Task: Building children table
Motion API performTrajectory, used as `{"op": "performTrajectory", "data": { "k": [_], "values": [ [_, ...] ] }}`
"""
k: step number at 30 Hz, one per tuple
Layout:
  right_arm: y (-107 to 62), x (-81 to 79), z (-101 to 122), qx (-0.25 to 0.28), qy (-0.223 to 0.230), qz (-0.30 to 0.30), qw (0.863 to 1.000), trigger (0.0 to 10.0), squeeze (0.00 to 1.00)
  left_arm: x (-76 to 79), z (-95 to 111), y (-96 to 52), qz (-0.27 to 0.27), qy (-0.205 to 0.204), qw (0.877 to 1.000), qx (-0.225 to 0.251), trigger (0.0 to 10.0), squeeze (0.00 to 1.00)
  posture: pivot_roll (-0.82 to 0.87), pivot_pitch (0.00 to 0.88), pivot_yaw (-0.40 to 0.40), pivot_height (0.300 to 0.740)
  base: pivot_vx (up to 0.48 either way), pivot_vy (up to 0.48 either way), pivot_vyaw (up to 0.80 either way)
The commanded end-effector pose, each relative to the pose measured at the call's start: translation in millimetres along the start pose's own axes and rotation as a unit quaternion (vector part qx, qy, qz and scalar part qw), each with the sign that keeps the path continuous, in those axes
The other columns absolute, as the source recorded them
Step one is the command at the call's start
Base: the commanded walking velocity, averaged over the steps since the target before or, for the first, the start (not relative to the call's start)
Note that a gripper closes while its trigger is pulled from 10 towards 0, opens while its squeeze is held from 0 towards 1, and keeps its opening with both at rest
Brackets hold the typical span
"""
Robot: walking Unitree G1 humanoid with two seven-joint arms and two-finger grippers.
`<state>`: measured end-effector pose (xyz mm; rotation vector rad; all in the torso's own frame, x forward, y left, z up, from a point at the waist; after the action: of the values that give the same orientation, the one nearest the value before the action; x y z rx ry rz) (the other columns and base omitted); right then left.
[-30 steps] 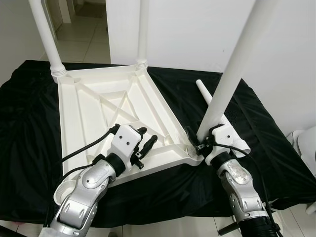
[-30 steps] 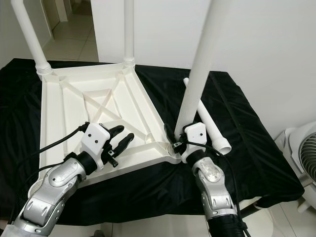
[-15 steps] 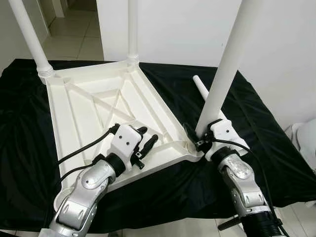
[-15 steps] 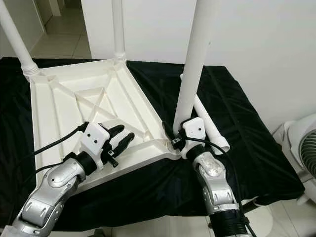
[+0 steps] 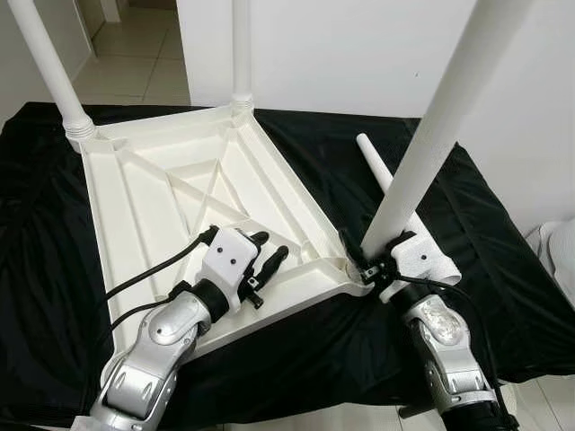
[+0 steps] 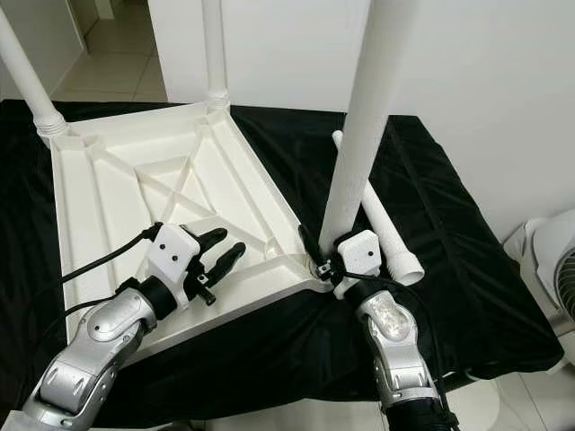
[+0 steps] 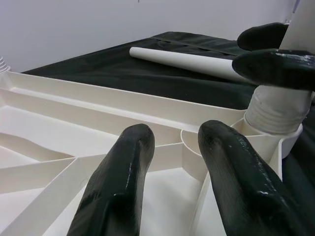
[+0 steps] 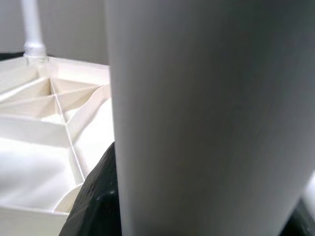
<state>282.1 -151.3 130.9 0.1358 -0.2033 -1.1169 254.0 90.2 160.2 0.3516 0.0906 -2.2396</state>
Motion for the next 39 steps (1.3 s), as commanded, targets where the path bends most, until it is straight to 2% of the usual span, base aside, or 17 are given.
{"op": "performTrajectory", "data": {
  "k": [1,4,9,17,21,27,30,39],
  "values": [
    [-18.1,5.0,-38,-0.098,0.059,-0.034,0.993,10.0,0.00,5.2,0,-1.1,-0.025,0.000,1.000,-0.002,10.0,0.00,0.13,0.045,-0.031,0.740,0.000,0.000,0.00],
    [-18.1,10.5,-47,-0.133,0.088,-0.059,0.985,10.0,0.00,5.0,0,-1.4,-0.027,0.000,1.000,-0.002,10.0,0.00,0.13,0.043,-0.027,0.740,0.000,0.000,0.00],
    [-14.2,15.9,-53,-0.182,0.097,-0.064,0.976,10.0,0.00,5.6,0,-0.8,-0.031,0.001,1.000,-0.002,10.0,0.00,0.12,0.039,-0.024,0.740,0.000,0.000,0.00],
    [-8.4,19.1,-49,-0.194,0.106,-0.053,0.974,10.0,0.00,6.9,1,-0.1,-0.034,0.001,0.999,-0.001,10.0,0.00,0.12,0.038,-0.028,0.740,0.000,0.000,0.00],
    [-10.8,19.2,-53,-0.203,0.109,-0.059,0.971,10.0,0.00,7.9,1,-0.6,-0.033,0.000,0.999,-0.001,10.0,0.00,0.12,0.038,-0.035,0.740,0.000,0.000,0.00],
    [-14.5,17.4,-53,-0.184,0.106,-0.064,0.975,10.0,0.00,8.0,1,-1.2,-0.032,-0.001,1.000,-0.001,10.0,0.00,0.12,0.044,-0.037,0.740,0.000,0.000,0.00],
    [-17.2,15.7,-47,-0.151,0.109,-0.069,0.980,10.0,0.00,8.2,0,-1.9,-0.030,-0.003,1.000,-0.002,10.0,0.00,0.12,0.051,-0.037,0.740,0.000,0.000,0.00],
    [-21.6,13.0,-38,-0.113,0.119,-0.072,0.984,10.0,0.00,10.3,0,-2.0,-0.032,-0.004,0.999,-0.004,10.0,0.00,0.10,0.061,-0.044,0.740,0.000,0.000,0.00]
  ]
}}
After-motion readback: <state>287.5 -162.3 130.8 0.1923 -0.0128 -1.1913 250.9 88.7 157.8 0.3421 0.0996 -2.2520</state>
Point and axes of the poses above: a point about 5 cm out from each wrist's last joint towards the gripper, its own y axis pointing out of the wrist towards the gripper, its own z axis along the axis of the wrist's last joint, x = y × z, the point moved 1 cm from there along y, pointing out of the wrist towards the gripper, and after that the axes turned 5 degrees about y, right-handed, at the moved point
